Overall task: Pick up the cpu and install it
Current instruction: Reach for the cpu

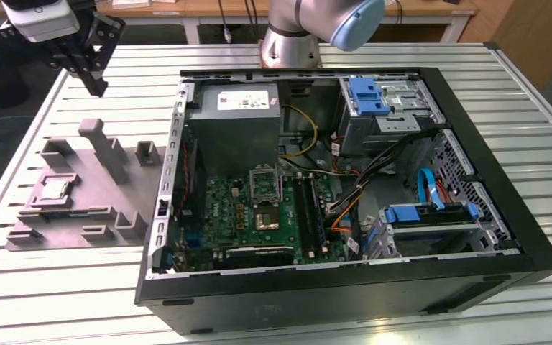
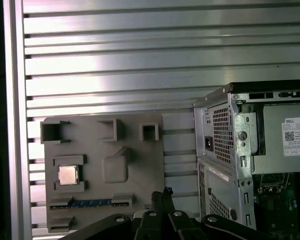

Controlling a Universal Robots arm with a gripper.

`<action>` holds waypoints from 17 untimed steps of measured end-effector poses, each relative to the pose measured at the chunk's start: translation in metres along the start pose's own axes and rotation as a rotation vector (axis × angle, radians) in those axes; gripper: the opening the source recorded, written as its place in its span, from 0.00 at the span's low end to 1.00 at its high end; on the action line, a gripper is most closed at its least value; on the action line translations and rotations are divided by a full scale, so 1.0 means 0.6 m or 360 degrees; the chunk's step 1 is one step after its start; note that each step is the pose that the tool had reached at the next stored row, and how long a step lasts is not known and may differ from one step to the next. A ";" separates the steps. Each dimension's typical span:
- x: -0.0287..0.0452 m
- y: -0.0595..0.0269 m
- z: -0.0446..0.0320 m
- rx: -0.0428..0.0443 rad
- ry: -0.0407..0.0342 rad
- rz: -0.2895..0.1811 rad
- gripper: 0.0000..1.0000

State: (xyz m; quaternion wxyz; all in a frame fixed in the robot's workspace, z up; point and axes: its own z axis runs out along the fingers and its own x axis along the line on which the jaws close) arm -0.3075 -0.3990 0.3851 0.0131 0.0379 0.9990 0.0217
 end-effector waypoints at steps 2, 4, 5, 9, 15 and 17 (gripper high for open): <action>0.001 0.000 0.000 0.0000 0.0000 0.0000 0.11; 0.003 0.000 0.000 0.0000 0.0000 0.0000 0.11; 0.004 0.000 0.000 0.0000 0.0000 0.0000 0.11; 0.010 -0.001 0.000 0.0000 0.0000 0.0000 0.11; 0.035 -0.003 0.000 0.0000 0.0000 0.0000 0.11; 0.045 -0.003 0.000 0.0000 0.0000 0.0000 0.11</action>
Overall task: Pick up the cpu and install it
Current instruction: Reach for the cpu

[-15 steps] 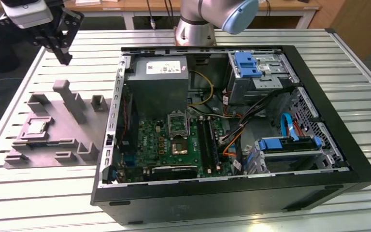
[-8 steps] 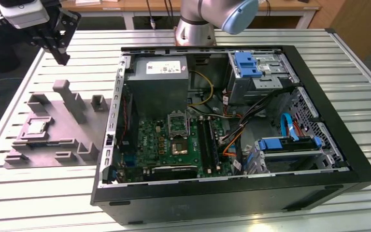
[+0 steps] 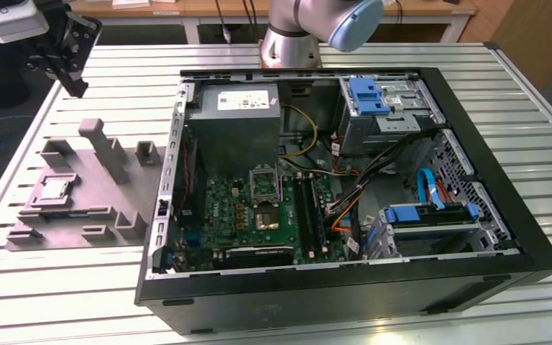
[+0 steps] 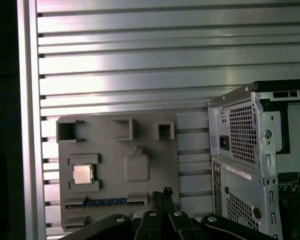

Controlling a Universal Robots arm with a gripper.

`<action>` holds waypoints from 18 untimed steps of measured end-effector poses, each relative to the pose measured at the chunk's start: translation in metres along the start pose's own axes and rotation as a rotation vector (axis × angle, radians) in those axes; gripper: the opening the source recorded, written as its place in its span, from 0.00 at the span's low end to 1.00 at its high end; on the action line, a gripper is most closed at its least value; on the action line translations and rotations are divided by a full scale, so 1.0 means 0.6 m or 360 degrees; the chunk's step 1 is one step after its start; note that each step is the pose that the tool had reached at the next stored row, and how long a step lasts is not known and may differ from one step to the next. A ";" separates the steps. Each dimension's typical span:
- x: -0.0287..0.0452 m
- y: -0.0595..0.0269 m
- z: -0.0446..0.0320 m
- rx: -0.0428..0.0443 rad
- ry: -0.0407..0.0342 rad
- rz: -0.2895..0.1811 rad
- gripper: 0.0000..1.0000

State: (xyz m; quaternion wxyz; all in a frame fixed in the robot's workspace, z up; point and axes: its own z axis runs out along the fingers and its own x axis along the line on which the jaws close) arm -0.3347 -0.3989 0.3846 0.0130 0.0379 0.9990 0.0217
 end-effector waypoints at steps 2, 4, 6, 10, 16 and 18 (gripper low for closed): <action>0.013 -0.001 0.000 0.0000 0.0001 0.0000 0.11; 0.027 -0.002 0.000 0.0000 0.0001 0.0000 0.11; 0.042 -0.003 0.001 0.0000 0.0002 0.0000 0.11; 0.071 -0.005 0.001 0.0000 0.0002 0.0000 0.11; 0.100 -0.008 0.002 0.0000 0.0005 0.0000 0.11; 0.109 -0.008 0.002 0.0000 0.0005 0.0000 0.11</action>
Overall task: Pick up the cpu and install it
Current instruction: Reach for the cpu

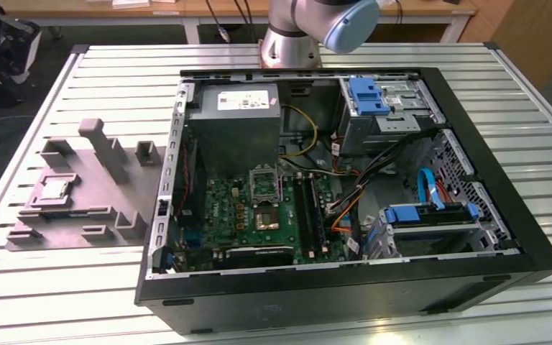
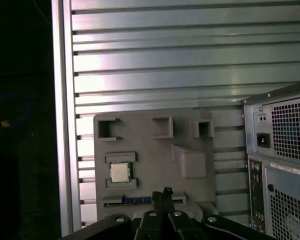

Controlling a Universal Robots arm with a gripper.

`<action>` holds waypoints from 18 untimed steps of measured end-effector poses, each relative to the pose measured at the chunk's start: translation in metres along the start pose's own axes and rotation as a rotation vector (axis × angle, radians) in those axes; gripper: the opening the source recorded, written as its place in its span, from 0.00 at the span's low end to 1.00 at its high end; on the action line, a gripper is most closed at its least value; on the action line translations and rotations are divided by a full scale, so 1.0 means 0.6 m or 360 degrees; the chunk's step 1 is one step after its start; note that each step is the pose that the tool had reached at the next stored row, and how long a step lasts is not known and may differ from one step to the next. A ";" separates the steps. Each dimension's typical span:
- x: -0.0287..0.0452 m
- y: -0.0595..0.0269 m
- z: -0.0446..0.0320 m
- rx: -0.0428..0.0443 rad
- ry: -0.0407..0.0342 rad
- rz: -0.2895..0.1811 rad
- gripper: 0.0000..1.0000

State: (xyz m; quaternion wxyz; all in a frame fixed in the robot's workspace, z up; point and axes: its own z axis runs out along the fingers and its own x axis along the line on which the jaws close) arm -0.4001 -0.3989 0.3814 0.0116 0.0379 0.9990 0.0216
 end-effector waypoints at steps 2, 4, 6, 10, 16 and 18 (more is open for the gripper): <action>0.009 -0.001 0.000 0.0000 0.0000 0.0000 0.11; 0.018 -0.001 0.000 0.0000 0.0000 0.0000 0.11; 0.027 -0.002 0.000 0.0000 0.0000 0.0000 0.11; 0.044 -0.003 0.000 0.0000 0.0000 0.0000 0.11; 0.069 -0.005 0.000 0.0000 0.0001 0.0000 0.11; 0.077 -0.006 0.000 0.0000 0.0001 0.0000 0.11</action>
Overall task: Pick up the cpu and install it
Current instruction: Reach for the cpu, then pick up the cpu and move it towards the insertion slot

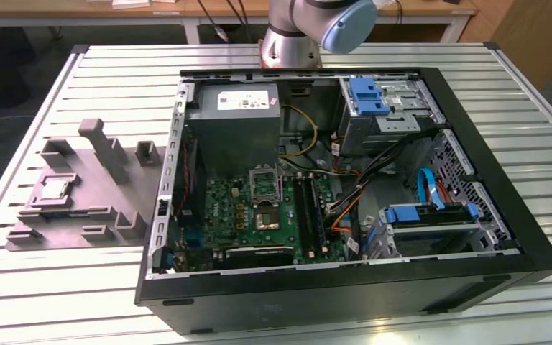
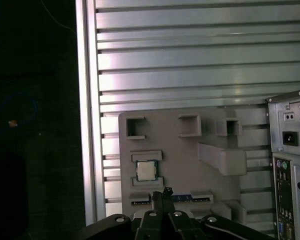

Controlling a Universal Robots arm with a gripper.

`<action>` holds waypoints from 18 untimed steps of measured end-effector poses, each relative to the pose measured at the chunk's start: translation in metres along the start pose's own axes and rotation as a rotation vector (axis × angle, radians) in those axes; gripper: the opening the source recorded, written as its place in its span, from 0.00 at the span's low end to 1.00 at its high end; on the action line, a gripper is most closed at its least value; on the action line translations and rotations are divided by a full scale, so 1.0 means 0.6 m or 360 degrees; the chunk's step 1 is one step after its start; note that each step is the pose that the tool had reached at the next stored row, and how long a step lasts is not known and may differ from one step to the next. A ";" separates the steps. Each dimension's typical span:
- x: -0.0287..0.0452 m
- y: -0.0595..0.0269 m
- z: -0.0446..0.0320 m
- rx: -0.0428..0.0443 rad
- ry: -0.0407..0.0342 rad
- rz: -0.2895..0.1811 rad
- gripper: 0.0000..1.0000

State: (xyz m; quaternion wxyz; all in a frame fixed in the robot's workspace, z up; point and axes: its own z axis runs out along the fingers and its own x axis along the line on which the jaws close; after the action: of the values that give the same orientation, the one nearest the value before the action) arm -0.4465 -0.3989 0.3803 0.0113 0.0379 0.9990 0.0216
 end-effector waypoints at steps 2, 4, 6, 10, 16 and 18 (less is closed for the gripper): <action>0.008 -0.001 0.000 0.0000 0.0000 0.0000 0.11; 0.016 -0.001 0.000 0.0000 0.0000 0.0000 0.11; 0.024 -0.002 0.000 0.0000 0.0000 0.0000 0.11; 0.030 -0.002 0.000 0.0000 0.0000 0.0000 0.11; 0.031 -0.002 0.000 0.0000 0.0000 0.0000 0.11; 0.031 -0.002 0.000 0.0000 0.0000 0.0000 0.11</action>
State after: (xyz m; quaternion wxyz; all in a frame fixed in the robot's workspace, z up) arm -0.4651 -0.3990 0.3798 0.0112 0.0379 0.9990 0.0216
